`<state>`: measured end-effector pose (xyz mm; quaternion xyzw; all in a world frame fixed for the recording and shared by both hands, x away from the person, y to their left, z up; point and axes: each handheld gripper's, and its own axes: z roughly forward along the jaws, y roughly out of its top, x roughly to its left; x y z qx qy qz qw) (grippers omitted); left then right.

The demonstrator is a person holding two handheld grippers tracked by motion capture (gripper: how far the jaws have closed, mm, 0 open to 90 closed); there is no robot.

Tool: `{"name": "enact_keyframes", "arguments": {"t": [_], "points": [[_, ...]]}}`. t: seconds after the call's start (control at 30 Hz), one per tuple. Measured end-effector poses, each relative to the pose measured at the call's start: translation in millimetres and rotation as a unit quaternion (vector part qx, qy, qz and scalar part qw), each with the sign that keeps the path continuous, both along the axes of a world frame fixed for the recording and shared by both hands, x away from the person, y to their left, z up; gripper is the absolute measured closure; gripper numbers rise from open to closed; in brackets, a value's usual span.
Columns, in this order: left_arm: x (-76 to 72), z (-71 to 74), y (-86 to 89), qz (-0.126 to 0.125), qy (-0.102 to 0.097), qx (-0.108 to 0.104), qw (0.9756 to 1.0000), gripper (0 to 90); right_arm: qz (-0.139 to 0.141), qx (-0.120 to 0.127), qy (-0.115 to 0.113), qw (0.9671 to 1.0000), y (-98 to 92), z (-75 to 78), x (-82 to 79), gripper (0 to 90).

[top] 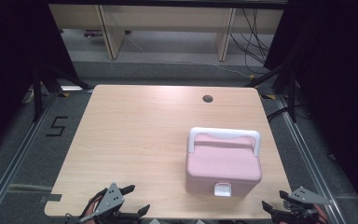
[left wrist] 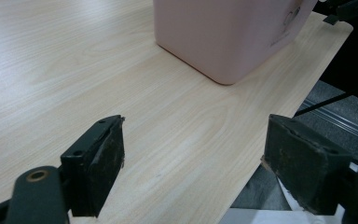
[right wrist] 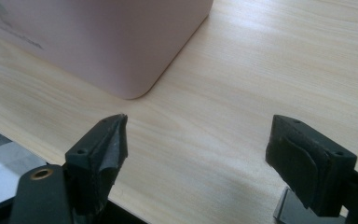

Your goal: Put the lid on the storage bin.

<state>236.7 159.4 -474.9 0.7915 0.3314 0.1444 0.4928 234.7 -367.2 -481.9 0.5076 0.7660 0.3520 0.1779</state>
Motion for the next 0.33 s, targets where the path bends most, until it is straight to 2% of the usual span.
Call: {"name": "enact_keyframes", "arguments": {"t": [0.1,0.13,0.2,0.3,0.33], "points": [[0.1,0.1,0.0,-0.001,-0.001,0.001,1.0,19.7,0.001,0.001,0.0,1.0,-1.0,-0.6,0.0,20.8],[0.0,0.1,0.0,-0.001,-0.001,0.0,1.0,19.7,0.009,-0.012,-0.013,0.9998,-3.5,-0.9,1.6,20.8],[0.1,0.2,0.1,-0.001,-0.001,0.001,1.0,19.7,0.007,-0.012,-0.012,0.9998,-3.5,-1.0,1.6,20.7],[0.3,0.1,0.4,0.001,0.0,0.001,1.0,19.6,0.003,-0.009,-0.009,0.9999,-3.5,-1.3,1.4,20.6],[0.4,0.0,0.5,0.002,0.0,0.001,1.0,19.5,-0.004,0.002,0.0,1.0,-1.8,-1.4,0.3,20.5]]}}
